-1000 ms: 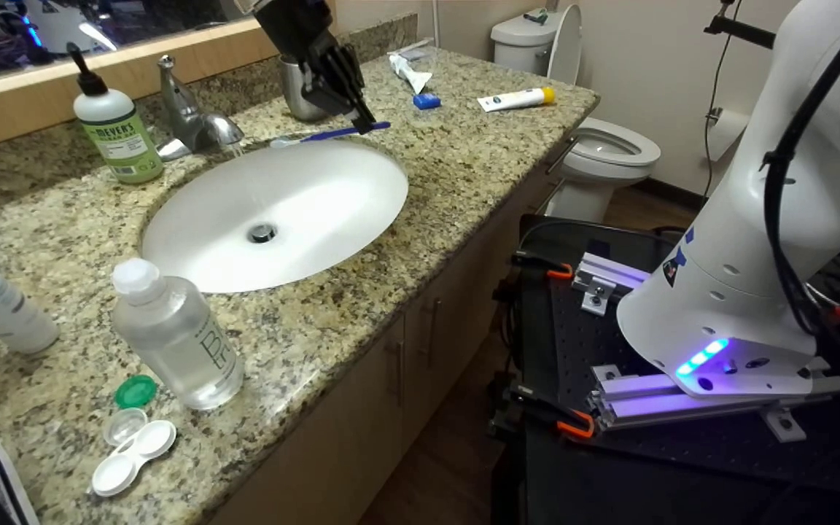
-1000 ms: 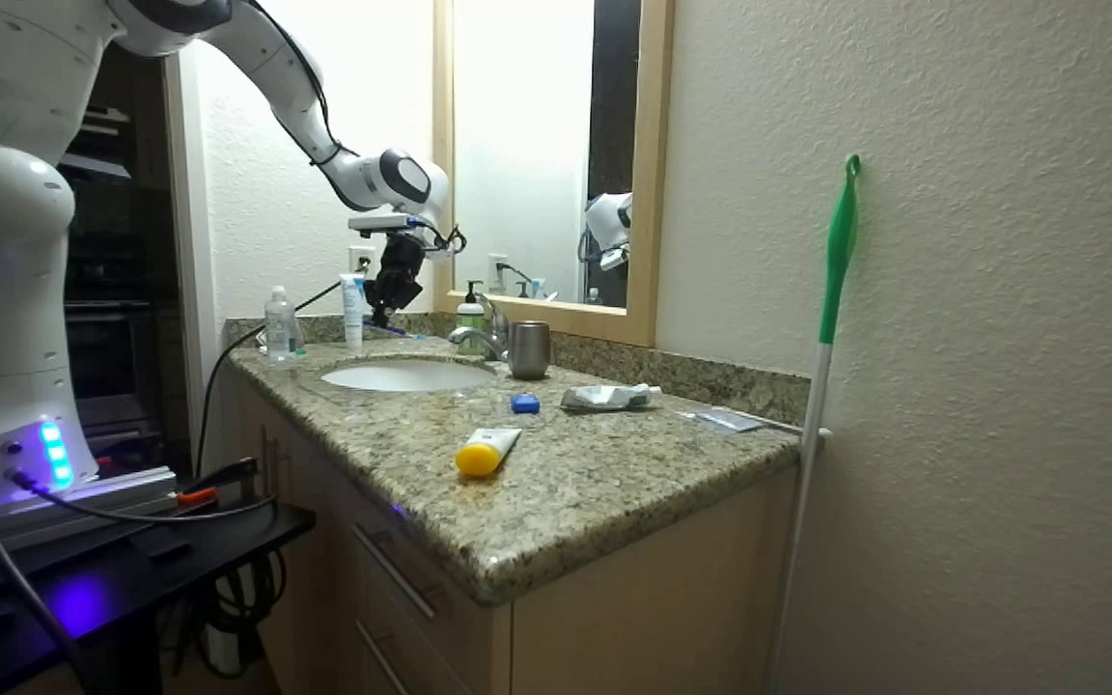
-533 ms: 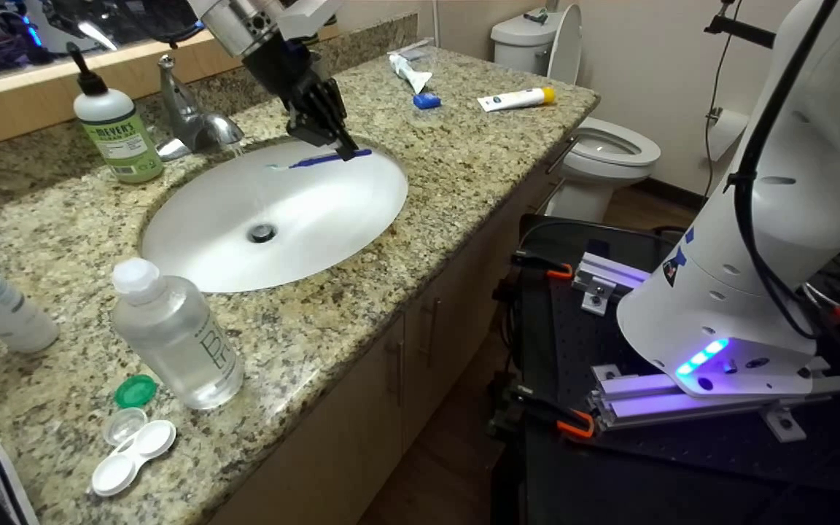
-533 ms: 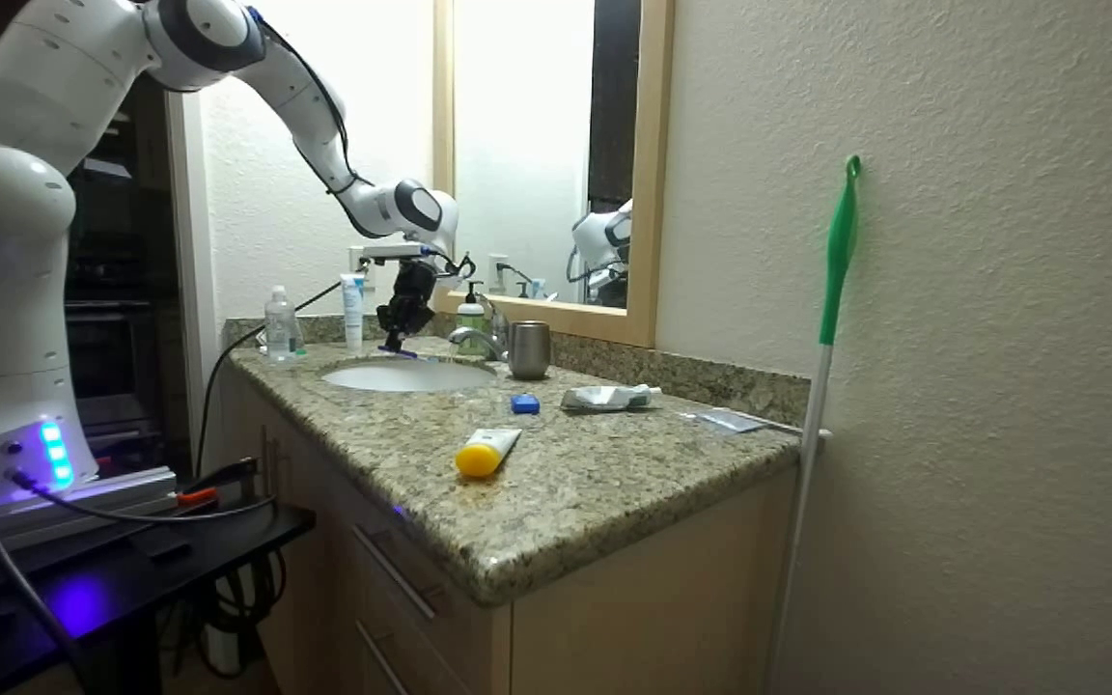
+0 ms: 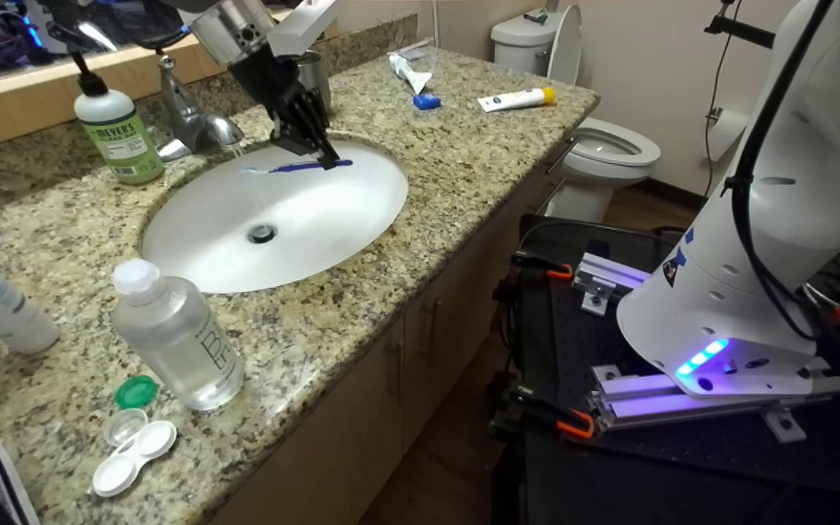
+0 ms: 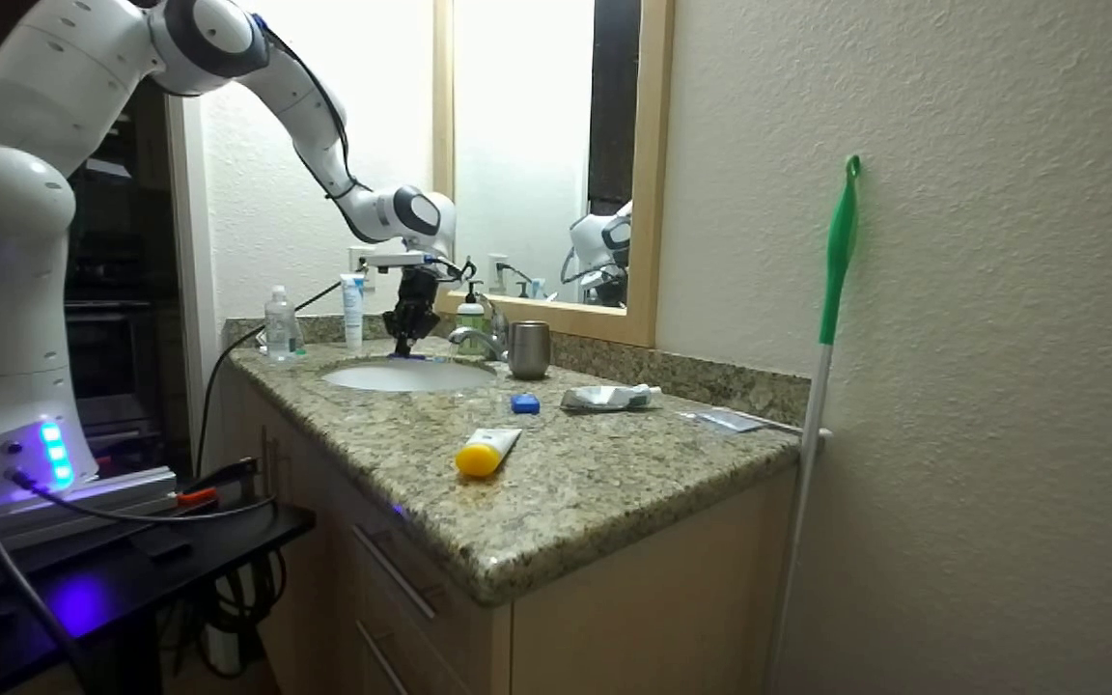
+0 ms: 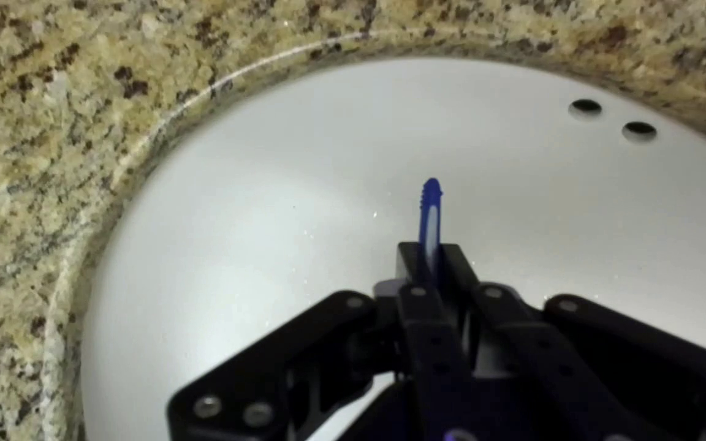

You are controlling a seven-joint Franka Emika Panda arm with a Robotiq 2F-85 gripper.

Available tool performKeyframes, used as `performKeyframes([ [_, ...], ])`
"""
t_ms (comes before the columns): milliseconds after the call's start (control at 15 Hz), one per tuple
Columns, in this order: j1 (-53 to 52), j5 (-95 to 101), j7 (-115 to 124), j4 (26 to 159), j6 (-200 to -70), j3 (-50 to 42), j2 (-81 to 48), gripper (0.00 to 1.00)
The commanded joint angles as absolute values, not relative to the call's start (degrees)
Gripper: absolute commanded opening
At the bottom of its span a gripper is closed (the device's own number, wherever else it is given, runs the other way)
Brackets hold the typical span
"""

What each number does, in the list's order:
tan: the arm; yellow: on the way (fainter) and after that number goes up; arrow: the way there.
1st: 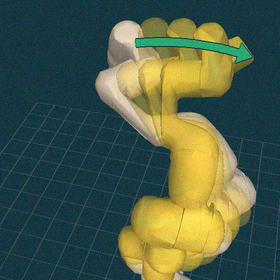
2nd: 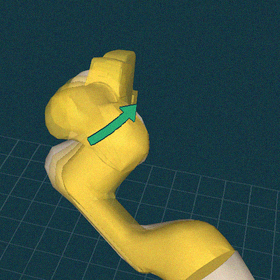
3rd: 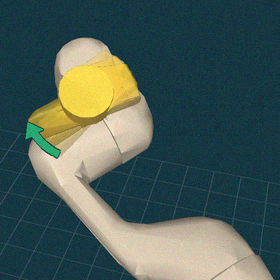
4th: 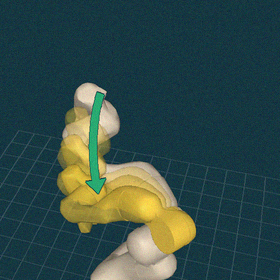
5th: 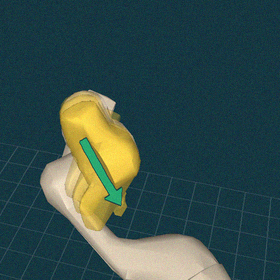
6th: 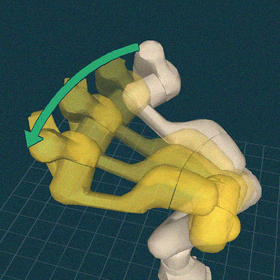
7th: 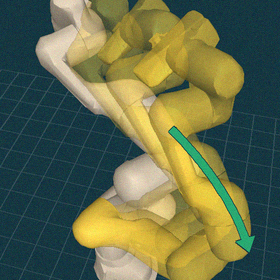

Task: Turn the faucet handle upwards pick up the toothbrush wash it and then place it in the cup afterward turn the faucet handle downwards

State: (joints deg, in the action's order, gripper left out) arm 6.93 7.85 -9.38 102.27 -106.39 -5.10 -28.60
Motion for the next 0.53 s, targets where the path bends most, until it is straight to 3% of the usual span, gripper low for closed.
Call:
performKeyframes([
  [0,7.0,7.3,-9.1,102.0,-112.1,-4.1,-30.1,0.02],
  [400,6.3,7.1,0.0,102.6,-112.5,-5.5,-29.7,0.02],
  [467,6.6,7.6,-2.4,102.0,-112.5,-4.9,-30.4,0.1],
])
